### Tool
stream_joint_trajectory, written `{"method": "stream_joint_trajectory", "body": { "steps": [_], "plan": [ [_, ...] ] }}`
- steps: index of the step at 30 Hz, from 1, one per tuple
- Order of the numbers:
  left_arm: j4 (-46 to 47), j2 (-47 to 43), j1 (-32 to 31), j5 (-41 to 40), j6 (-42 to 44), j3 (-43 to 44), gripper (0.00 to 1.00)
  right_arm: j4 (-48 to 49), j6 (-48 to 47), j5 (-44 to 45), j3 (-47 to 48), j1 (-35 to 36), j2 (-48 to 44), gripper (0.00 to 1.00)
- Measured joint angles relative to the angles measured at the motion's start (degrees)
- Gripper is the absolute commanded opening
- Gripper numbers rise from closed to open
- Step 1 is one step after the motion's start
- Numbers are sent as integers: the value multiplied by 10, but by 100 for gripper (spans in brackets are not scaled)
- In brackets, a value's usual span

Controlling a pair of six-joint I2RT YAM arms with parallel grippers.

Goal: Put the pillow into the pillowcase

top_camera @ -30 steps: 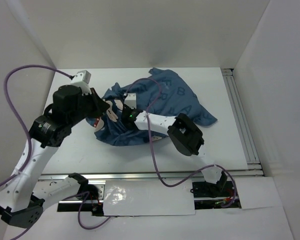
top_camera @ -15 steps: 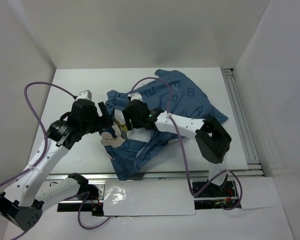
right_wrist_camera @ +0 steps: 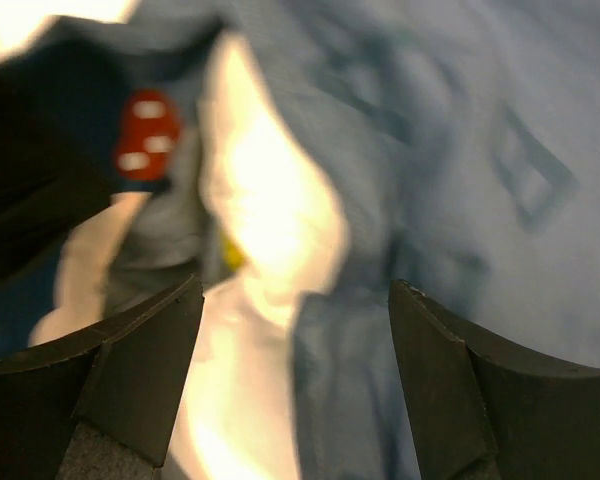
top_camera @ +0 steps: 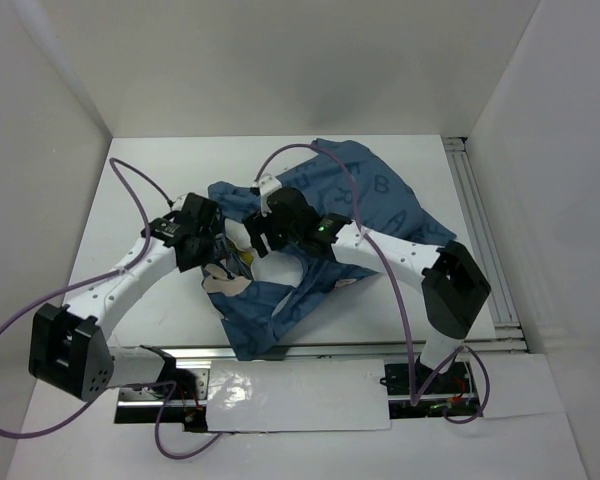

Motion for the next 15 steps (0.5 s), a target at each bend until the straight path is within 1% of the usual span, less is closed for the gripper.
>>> {"method": "stream_joint_trajectory", "body": {
  "steps": [1,3,4,5,6,7,9,11,12,15],
  "plan": [
    [5,11,6,3,0,-5,55,12,-12,-21,0,0,0,82],
    [24,30,22,15,3,-16,15,33,-35,-61,0,0,2,80],
    [31,37,29,22,3,-20,0,49,-47,-83,2,0,7,59],
    [39,41,34,26,2,-26,0,62,-62,-102,3,0,12,49],
    [43,44,40,31,5,-29,0,75,-70,-120,5,0,21,42],
    [45,45,45,33,6,-29,0,87,-78,-137,8,0,34,39],
    [45,44,54,35,7,-22,0,99,-84,-155,26,0,71,39],
    [43,42,58,35,13,-2,0,111,-81,-157,42,-2,116,36],
    [44,37,61,35,18,12,0,115,-76,-157,45,-4,138,33],
    [44,13,64,31,34,59,0,121,-57,-159,64,-16,197,30]
  ]
}}
